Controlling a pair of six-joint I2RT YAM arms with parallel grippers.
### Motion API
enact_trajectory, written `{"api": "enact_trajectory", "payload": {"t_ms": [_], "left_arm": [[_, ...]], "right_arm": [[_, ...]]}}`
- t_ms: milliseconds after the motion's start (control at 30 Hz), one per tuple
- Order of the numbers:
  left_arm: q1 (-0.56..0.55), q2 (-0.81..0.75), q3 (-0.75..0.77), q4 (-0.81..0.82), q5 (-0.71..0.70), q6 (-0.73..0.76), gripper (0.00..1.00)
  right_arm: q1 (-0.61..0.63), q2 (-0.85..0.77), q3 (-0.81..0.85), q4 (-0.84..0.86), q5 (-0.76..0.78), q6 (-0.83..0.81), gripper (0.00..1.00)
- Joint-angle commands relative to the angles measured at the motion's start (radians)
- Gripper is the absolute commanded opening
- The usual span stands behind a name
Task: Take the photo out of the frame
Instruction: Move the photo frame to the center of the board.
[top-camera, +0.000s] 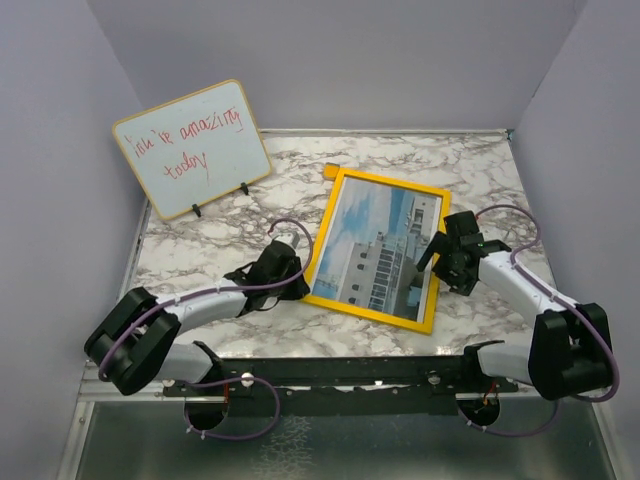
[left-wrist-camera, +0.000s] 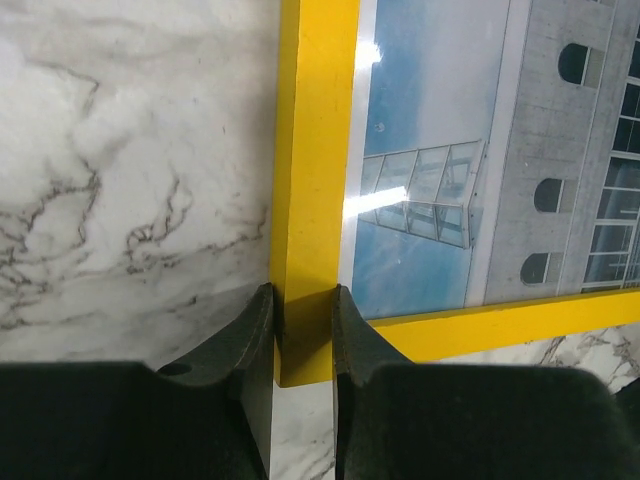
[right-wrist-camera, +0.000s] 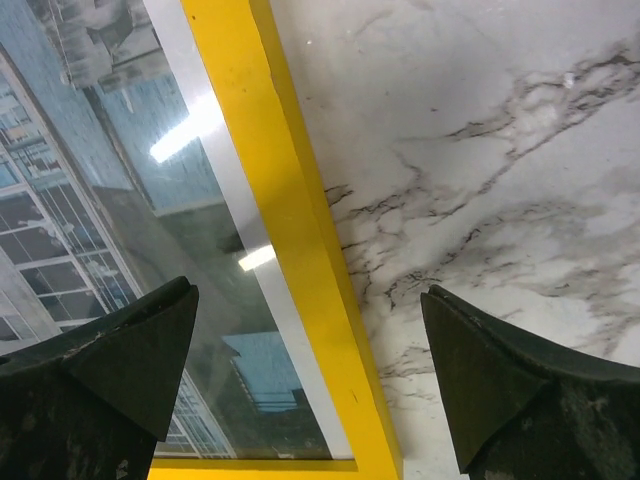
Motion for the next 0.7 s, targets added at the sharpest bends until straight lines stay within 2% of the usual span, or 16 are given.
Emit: {"api": "enact_trajectory", "payload": {"t_ms": [0,200,367,467,667], "left_arm": [[-0.051,-0.049,-0.083,-0.309,-0.027,-0.130,0.15],[-0.137,-0.140,-0.170,-0.320,-0.105,-0.305,0.16],[-0.195,-0.303,-0.240,-0.350,-0.129,-0.431,0.20],[-0.217,-0.400,-0.242,-0.405,-0.157,-0.450,0.44],[-0.216,-0.417,-0.125,-0.458,-0.212,-0.384,0.72]], "right_arm": [[-0.005,0.044,0.004,0.055,-0.103,-0.054,0.98],[-0.005,0.100,-0.004,0.095,-0.187,-0.076,0.98],[-0.004,0.117,-0.002,0.120,-0.229,-0.114,0.97],[-0.003,0.123,0.004,0.133,-0.256,-0.138,0.96],[-0.002,0.143,0.020,0.136,-0.275,-0.177,0.92]]}}
